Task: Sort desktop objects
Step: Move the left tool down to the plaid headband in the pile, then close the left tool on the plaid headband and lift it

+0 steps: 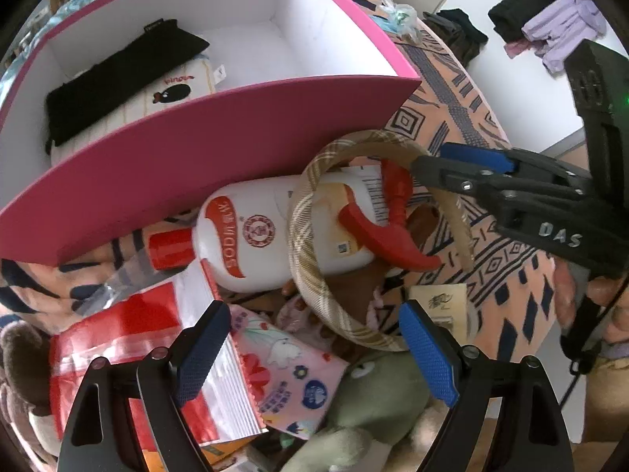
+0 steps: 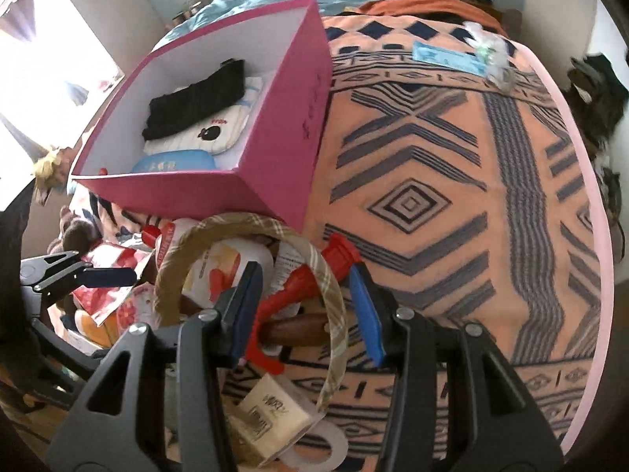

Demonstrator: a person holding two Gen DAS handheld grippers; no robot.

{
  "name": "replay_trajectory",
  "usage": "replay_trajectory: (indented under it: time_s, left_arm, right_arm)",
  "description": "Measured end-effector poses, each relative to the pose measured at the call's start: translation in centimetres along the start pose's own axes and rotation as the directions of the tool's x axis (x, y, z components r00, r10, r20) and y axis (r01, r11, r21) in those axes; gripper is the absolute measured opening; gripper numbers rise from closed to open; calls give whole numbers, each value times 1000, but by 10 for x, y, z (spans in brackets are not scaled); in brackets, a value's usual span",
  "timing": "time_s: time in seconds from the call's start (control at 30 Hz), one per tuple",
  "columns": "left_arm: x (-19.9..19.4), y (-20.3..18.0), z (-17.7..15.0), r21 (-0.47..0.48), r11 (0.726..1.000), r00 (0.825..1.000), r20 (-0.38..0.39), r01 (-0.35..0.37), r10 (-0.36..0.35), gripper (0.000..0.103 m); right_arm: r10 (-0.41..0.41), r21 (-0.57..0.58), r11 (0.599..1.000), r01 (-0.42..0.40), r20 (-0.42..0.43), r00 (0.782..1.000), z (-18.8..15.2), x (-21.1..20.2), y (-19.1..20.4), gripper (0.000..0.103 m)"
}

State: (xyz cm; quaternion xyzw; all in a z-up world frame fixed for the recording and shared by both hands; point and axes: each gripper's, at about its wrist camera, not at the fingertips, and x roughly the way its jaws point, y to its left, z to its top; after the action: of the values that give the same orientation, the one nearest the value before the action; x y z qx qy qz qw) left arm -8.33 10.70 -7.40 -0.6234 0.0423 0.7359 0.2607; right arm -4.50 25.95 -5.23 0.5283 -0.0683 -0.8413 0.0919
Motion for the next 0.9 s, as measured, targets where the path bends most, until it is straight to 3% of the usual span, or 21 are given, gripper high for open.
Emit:
replay_trajectory:
  time_s: [0.07, 0.23, 0.3, 0.37, 0.43, 0.47, 0.67, 0.9]
  left_arm:
    - [0, 0, 1, -13, 1000, 1000, -6, 14, -15, 78]
    - [4, 1, 1, -27, 999, 999, -22, 25, -25, 66]
    - [4, 4, 2, -42, 999, 999, -26, 34, -36, 58]
    - [7, 9, 3, -66, 996, 997, -40, 65, -68, 43]
    - [9, 14, 3, -83, 994, 996, -50, 64, -68, 38]
    - [9, 16, 4, -86, 994, 996, -49, 65, -69, 37]
    - [-4, 13, 7, -72, 994, 996, -14, 86, -87, 34]
    - [-16, 15, 12, -60, 994, 995, 18, 95, -94, 34]
  right_arm:
    - [2, -25, 1000, -2, -12, 1000, 2, 5, 1, 48]
    - [5, -76, 997, -7, -35, 999, 7, 14, 4, 48]
    - [10, -99, 995, -14, -41, 999, 7, 15, 6, 41]
    - [-8, -117, 993, 2, -50, 999, 6, 16, 6, 32]
    - [-19, -118, 993, 13, -51, 999, 7, 15, 4, 23]
    - [-19, -111, 994, 13, -52, 998, 7, 14, 2, 18]
    - [-16, -101, 995, 10, -57, 998, 0, 7, 2, 17]
    - [3, -22, 1000, -3, -1, 1000, -1, -19, 0, 17]
